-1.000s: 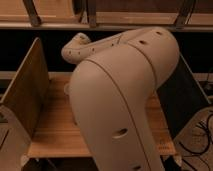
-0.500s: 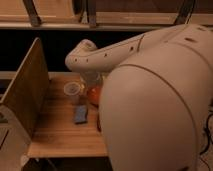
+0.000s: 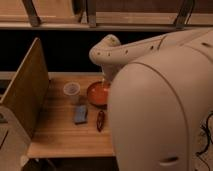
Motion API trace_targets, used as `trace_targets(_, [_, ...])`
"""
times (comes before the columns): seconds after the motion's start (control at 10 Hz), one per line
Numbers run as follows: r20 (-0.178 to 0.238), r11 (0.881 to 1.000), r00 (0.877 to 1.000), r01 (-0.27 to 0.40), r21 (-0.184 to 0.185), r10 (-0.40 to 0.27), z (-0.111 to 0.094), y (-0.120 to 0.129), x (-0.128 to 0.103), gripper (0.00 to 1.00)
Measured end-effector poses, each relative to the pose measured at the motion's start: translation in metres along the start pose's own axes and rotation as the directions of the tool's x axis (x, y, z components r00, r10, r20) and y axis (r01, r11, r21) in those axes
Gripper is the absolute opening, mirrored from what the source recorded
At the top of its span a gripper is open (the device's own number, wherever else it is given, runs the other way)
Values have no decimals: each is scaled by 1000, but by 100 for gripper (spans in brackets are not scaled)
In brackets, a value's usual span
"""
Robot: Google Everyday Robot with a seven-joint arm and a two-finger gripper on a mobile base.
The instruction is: Move the arm in a circular motion
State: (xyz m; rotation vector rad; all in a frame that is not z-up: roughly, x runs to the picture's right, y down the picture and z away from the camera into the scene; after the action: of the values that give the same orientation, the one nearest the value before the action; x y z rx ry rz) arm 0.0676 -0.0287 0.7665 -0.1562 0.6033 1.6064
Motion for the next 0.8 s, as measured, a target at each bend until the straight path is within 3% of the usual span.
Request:
trace_targets(0.2, [-11, 1000, 1000, 24, 17, -24, 11, 24, -25, 80])
trace_targets(0.5, [-46, 987, 986, 160, -2, -160, 8, 92, -22, 80])
trace_targets(0.7, [-53, 960, 960, 273, -59, -276, -13, 130, 5, 80])
trace_targets(0.8, [-53, 952, 952, 297, -78, -302, -20, 136, 14, 80])
